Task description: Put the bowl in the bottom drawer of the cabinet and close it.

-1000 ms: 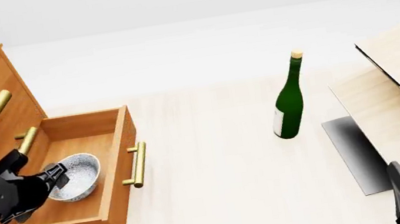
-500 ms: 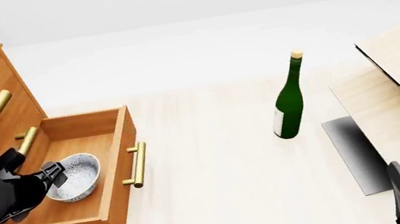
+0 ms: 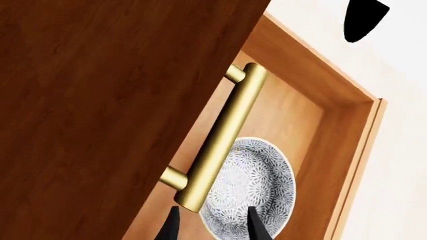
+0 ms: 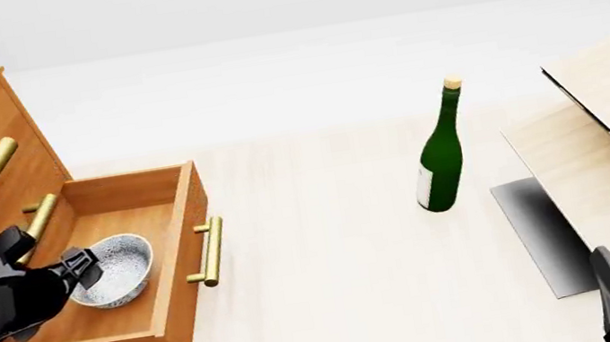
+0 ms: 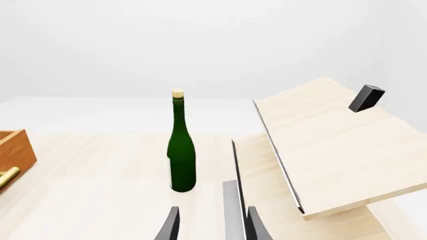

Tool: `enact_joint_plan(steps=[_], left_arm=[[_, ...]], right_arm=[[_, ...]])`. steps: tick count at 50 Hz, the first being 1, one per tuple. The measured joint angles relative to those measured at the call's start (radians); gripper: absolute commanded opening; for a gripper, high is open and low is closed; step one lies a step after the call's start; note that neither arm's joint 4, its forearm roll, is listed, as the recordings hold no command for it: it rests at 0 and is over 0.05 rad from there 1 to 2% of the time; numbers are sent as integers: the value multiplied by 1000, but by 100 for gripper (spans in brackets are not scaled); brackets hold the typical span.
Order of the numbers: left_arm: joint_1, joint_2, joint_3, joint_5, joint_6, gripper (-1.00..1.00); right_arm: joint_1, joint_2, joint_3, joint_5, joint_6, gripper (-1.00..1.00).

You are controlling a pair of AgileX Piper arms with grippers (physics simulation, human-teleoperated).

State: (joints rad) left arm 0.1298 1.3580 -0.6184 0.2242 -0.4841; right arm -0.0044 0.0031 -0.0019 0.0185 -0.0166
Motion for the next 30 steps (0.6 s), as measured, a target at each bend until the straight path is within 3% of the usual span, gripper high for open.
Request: enact_joint_plan(steps=[30], left_arm=[[-164,-305,6,189,-9,100]], right_arm=[[0,0,0,0,0,100]])
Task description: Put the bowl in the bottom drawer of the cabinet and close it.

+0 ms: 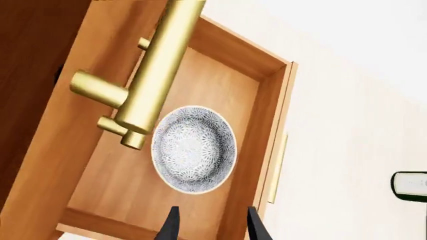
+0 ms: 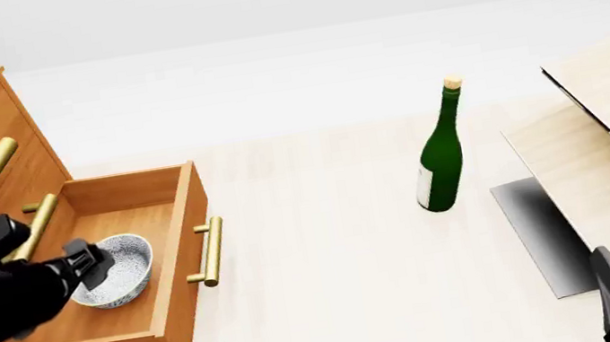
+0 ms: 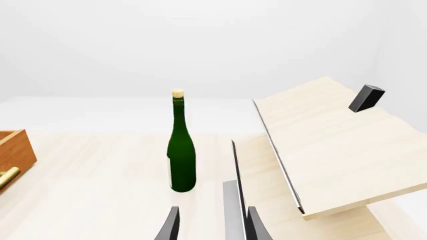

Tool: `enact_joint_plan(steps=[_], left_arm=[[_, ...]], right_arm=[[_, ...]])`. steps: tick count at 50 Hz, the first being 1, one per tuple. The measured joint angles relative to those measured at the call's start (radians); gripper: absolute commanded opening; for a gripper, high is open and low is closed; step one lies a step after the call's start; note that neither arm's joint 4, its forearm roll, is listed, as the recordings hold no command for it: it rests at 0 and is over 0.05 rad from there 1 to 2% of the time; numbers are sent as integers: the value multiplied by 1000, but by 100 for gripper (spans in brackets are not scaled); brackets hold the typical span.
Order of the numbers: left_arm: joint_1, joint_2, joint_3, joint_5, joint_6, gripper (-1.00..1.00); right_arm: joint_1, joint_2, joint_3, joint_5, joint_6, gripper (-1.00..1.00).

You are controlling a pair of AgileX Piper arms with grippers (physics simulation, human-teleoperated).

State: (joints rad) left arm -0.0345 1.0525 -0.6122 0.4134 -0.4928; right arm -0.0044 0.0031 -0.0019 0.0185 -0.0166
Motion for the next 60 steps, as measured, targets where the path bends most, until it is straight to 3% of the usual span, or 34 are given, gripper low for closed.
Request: enact_joint_plan(steps=[30,60], left_arm=[[-259,-191,-20,138,47,100],[-480,-118,-40,69,61,100]], right_arm=[[0,0,0,0,0,100],[0,0,0,0,0,100]])
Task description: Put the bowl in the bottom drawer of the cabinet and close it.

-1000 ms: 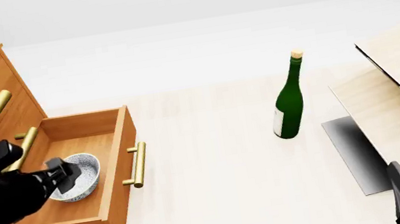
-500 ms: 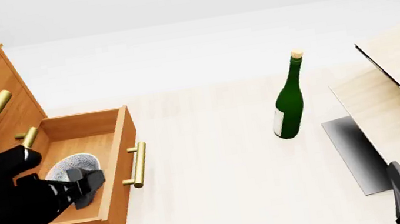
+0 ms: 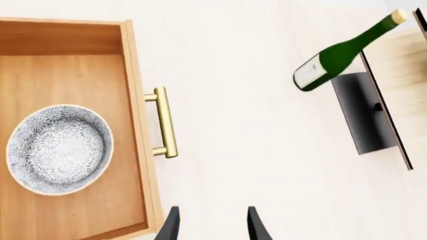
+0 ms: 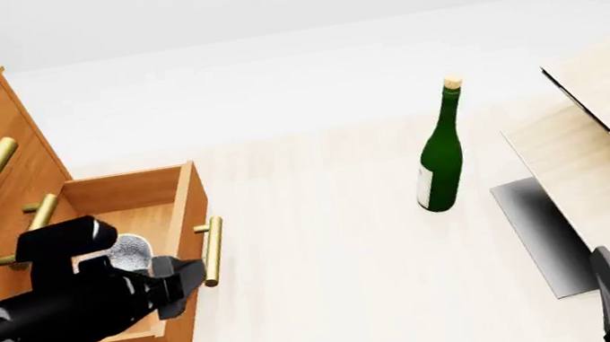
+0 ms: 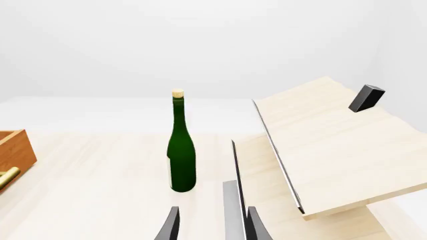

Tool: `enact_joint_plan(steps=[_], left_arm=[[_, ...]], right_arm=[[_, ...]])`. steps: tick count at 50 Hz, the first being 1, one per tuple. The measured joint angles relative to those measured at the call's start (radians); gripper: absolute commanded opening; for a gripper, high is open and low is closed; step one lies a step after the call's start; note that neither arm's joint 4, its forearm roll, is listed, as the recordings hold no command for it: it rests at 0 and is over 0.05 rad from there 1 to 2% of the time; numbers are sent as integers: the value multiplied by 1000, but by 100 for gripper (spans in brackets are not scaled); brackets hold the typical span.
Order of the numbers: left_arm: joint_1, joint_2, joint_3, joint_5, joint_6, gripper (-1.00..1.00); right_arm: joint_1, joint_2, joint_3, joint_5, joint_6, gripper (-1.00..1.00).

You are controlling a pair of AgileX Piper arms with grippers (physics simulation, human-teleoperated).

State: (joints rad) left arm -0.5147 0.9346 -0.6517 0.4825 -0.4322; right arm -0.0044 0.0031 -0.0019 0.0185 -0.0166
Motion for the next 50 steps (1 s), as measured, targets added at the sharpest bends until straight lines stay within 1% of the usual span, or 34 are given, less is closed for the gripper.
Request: enact_joint_plan(steps=[15,27,40,50], left_arm=[[-79,94,7,-80,-37,100],[-133,157,55,-159,-100,100],[-156,212,116,-239,-160,100],[-135,255,164,-296,-191,100]], right_arm=[[0,0,0,0,0,100],[0,0,0,0,0,100],[0,0,0,0,0,100],[0,0,0,0,0,100]])
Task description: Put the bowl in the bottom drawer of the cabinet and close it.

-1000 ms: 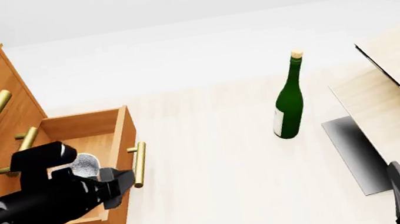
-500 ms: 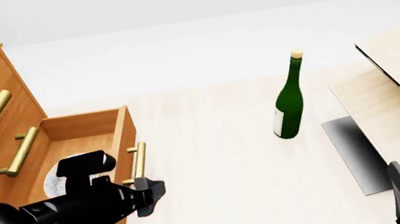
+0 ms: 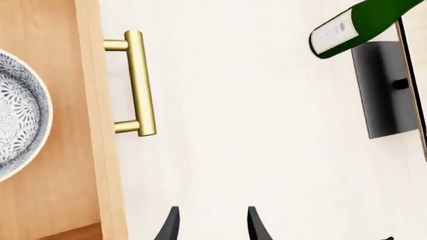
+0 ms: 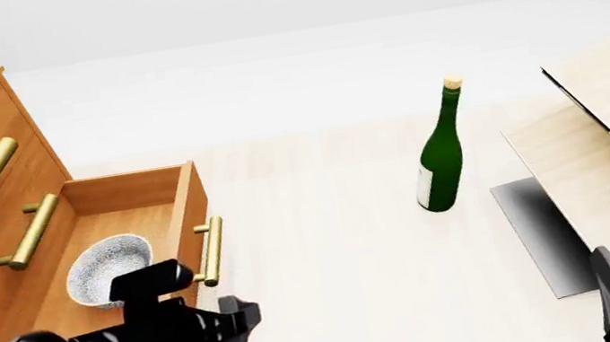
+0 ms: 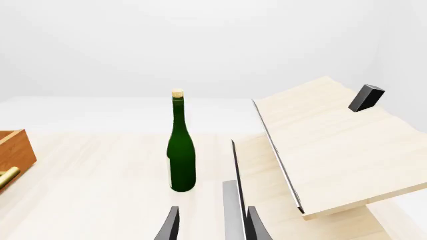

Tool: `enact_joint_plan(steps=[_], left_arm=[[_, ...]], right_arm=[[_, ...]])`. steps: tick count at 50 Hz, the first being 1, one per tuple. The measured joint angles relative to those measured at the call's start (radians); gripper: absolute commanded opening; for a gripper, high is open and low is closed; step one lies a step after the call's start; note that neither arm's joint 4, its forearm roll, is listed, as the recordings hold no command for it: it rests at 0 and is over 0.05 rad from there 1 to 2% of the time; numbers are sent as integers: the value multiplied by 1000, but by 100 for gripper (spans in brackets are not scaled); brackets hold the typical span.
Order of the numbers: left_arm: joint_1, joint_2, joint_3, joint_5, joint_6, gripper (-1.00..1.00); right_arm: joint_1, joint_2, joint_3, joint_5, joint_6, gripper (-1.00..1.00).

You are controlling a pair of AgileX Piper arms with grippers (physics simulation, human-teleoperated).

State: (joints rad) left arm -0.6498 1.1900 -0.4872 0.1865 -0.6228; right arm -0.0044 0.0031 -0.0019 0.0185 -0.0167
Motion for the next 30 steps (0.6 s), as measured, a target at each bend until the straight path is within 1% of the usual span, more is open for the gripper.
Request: enact_joint_plan(steps=[9,30], left_arm=[[43,21,36,-32,-11,100],[163,4,92,-82,36,100]], right_arm=[[0,0,0,0,0,100],[0,0,0,0,0,100]])
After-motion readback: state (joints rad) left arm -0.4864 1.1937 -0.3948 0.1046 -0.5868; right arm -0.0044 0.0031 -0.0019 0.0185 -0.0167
